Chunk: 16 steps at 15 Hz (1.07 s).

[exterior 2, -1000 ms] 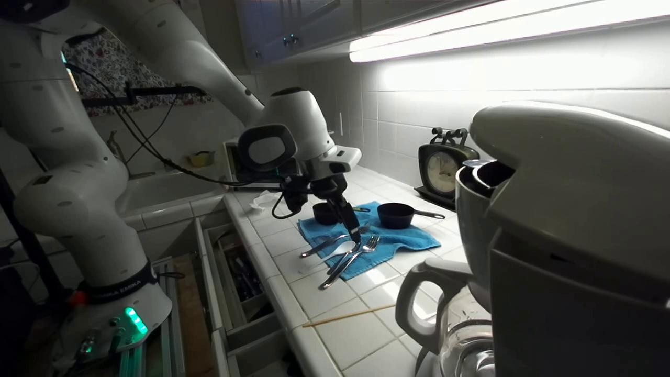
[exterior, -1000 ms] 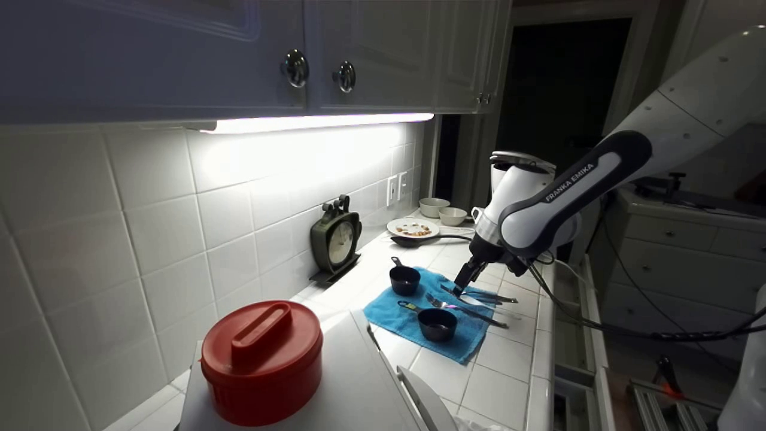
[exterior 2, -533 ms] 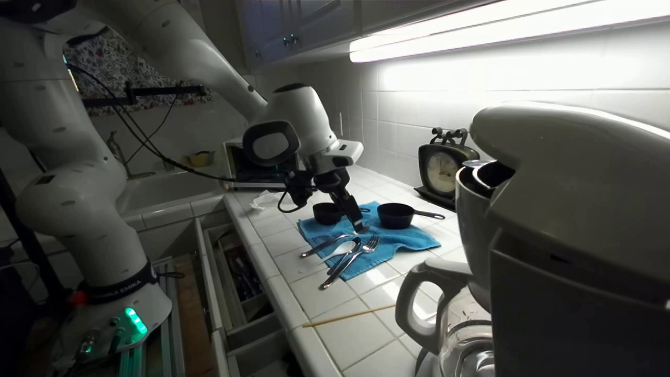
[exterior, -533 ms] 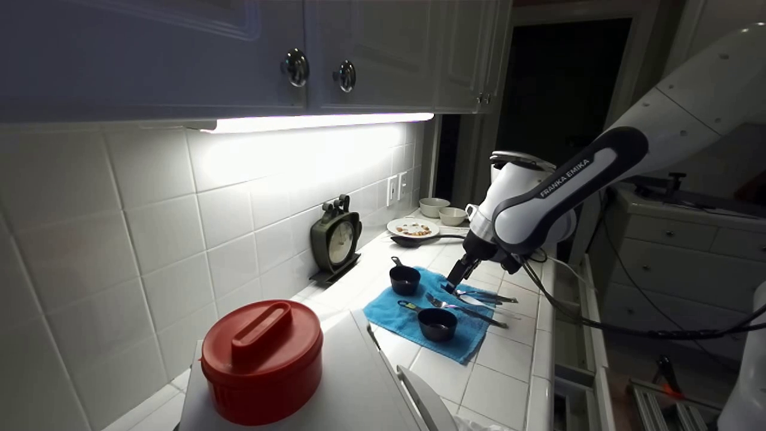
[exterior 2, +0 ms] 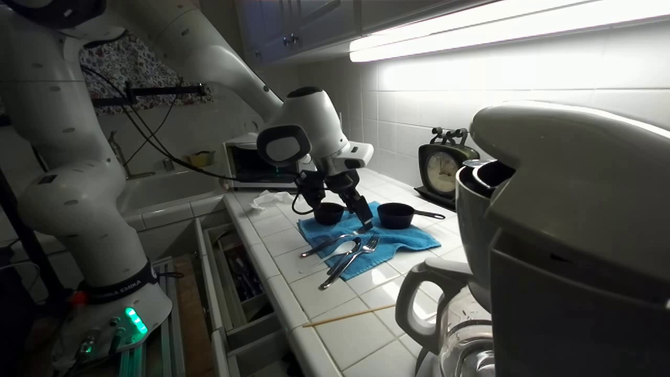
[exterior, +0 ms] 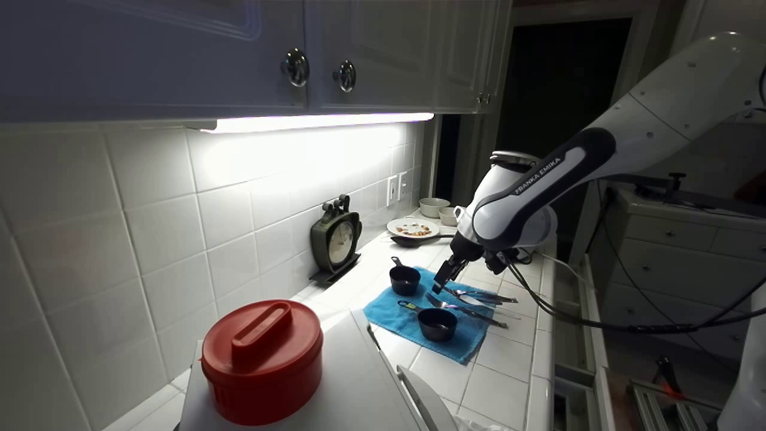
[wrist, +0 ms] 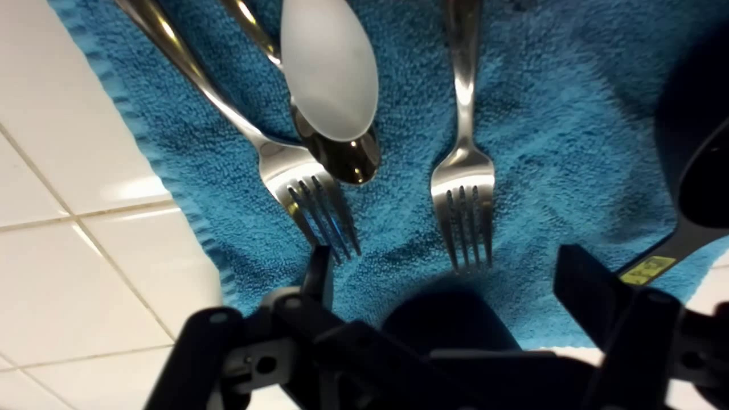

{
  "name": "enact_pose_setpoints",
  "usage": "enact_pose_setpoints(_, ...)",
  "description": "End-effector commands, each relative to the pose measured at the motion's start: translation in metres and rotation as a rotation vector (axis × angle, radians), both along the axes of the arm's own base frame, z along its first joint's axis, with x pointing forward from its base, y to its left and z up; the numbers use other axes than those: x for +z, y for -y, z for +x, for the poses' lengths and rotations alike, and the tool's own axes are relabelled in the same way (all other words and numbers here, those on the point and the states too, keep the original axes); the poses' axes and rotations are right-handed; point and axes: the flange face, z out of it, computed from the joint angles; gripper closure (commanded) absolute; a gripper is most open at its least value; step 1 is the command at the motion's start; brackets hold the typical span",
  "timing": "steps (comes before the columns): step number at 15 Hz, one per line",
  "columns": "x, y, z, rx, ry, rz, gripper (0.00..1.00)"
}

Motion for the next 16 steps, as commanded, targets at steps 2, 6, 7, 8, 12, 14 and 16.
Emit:
enact_pose_setpoints(2,-0.013,0.012,0.022,-0.111,-0.02,0.036,0.0)
enact_pose_setpoints(6,-0.015,0.017,0.034,-0.212,-0.032,0.078,0.0)
enact_pose_setpoints(7,-0.013,0.017,0.038,-0.234,-0.031,0.093,0.0)
enact_pose_setpoints(8,-0.011,0.017,0.041,-0.255,-0.032,0.104,0.0)
enact_pose_setpoints(12,-0.003,0.01,0.05,-0.295,-0.063,0.149,0.0)
enact_pose_setpoints(14,-0.003,0.008,0.054,-0.301,-0.103,0.163,0.0)
enact_pose_setpoints(16,-0.005,0.007,0.057,-0.311,-0.142,0.165,0.0)
